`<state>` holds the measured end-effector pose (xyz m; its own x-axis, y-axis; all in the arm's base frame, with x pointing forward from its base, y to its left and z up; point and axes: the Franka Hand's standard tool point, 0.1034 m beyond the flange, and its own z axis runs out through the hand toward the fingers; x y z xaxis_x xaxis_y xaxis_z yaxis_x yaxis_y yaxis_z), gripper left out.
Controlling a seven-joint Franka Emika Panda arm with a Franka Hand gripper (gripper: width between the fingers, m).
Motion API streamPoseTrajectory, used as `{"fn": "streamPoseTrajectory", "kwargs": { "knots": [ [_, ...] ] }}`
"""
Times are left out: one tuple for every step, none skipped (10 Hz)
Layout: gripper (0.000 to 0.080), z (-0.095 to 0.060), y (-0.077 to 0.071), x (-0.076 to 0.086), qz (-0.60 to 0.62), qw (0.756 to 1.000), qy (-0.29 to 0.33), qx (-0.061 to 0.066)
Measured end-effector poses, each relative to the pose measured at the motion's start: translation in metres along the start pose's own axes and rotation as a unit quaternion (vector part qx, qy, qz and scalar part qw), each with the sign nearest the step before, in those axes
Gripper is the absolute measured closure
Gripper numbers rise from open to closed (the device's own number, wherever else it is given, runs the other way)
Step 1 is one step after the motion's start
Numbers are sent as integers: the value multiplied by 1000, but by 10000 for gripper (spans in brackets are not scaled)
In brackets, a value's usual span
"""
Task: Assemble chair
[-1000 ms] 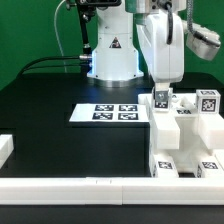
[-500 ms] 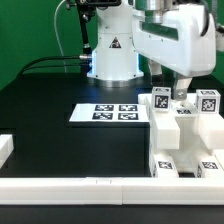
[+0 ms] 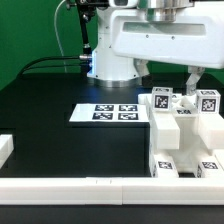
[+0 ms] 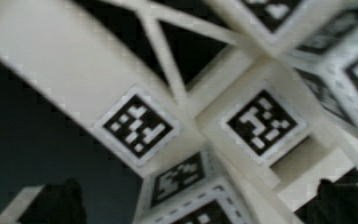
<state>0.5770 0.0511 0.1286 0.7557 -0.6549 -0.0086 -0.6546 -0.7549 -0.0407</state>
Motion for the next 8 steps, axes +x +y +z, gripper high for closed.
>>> {"fn": "streamPoseTrajectory", "kwargs": {
  "knots": [
    [150,2,1,1,-53,999,5,-5],
    [150,4,2,2,-131,991,5,-9],
    [150,8,5,7,-182,983,6,-11],
    [150,9,7,10,-217,976,6,-13],
    [150,9,6,10,-203,979,6,-13],
    [277,10,7,10,-190,982,6,-13],
    [413,9,7,10,-190,982,6,-13],
    [413,9,7,10,-172,985,6,-12]
  ]
}}
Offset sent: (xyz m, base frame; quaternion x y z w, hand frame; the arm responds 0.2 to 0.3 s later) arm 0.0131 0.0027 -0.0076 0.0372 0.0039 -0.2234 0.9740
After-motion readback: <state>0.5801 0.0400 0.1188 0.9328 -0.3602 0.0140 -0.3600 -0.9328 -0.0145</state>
